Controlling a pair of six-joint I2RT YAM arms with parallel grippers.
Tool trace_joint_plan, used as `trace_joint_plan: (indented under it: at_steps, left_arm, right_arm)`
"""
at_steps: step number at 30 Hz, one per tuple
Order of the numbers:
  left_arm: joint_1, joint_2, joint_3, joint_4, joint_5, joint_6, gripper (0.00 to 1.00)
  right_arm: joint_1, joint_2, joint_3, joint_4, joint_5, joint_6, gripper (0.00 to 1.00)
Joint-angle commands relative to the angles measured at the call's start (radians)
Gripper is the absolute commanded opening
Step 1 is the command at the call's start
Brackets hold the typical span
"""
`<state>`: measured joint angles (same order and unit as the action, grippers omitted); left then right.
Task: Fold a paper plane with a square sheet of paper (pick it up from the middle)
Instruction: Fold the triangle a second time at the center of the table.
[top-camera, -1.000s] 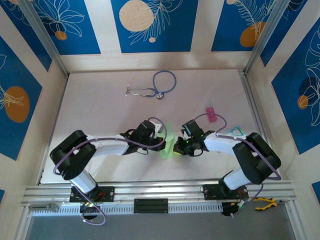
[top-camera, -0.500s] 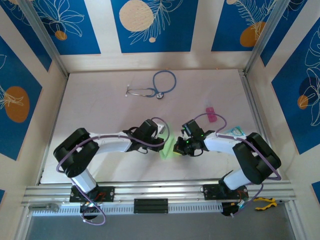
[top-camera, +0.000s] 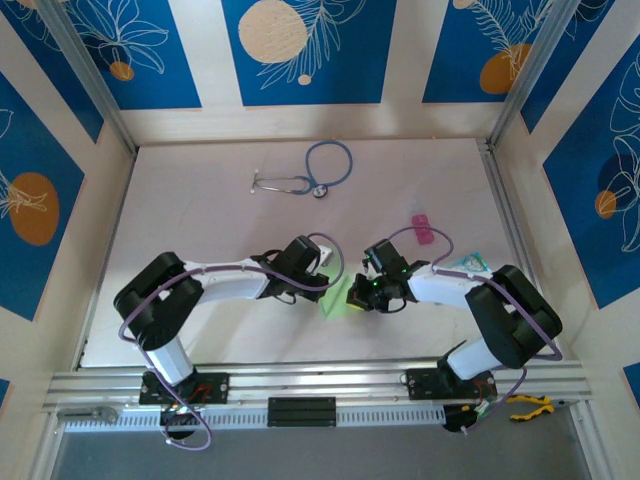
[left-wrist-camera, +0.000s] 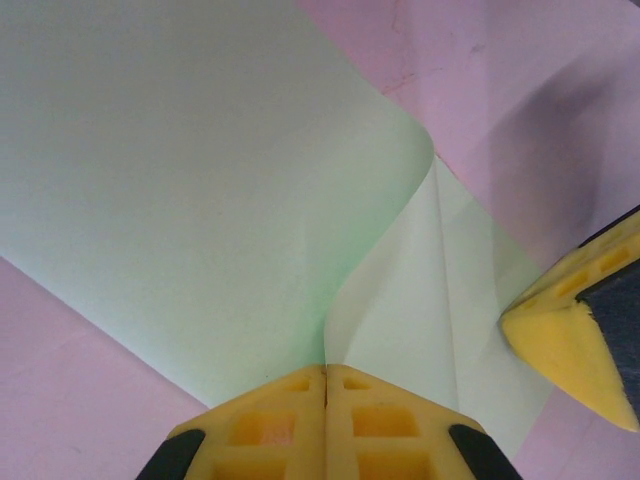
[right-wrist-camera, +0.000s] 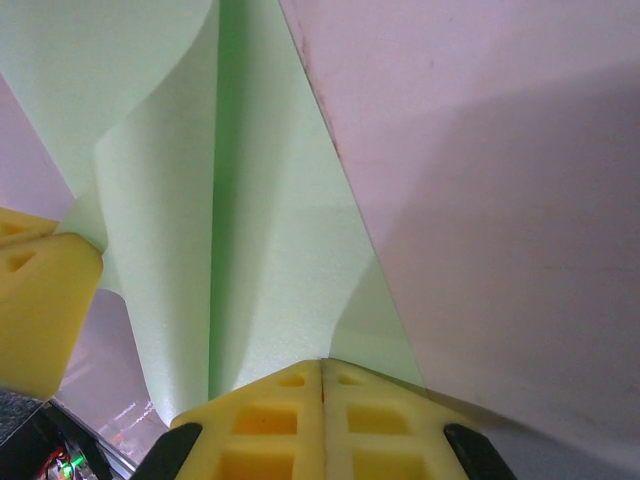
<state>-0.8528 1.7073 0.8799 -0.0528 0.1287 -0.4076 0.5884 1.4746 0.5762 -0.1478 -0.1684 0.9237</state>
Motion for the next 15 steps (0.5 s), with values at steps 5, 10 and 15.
trace_joint_plan:
  at_steps: [5,10,15]
  left_arm:
    - [0.011,0.024,0.026,-0.025,-0.046,0.032,0.00]
    - [0.011,0.028,0.032,-0.032,-0.060,0.039,0.00]
    - [0.011,0.027,0.033,-0.027,-0.066,0.047,0.00]
  right_arm:
    - [-0.004,0.013,-0.006,-0.107,0.007,-0.016,0.01]
    - [-0.004,0.019,-0.004,-0.108,0.004,-0.016,0.01]
    - [-0.004,0.023,-0.002,-0.107,0.002,-0.015,0.01]
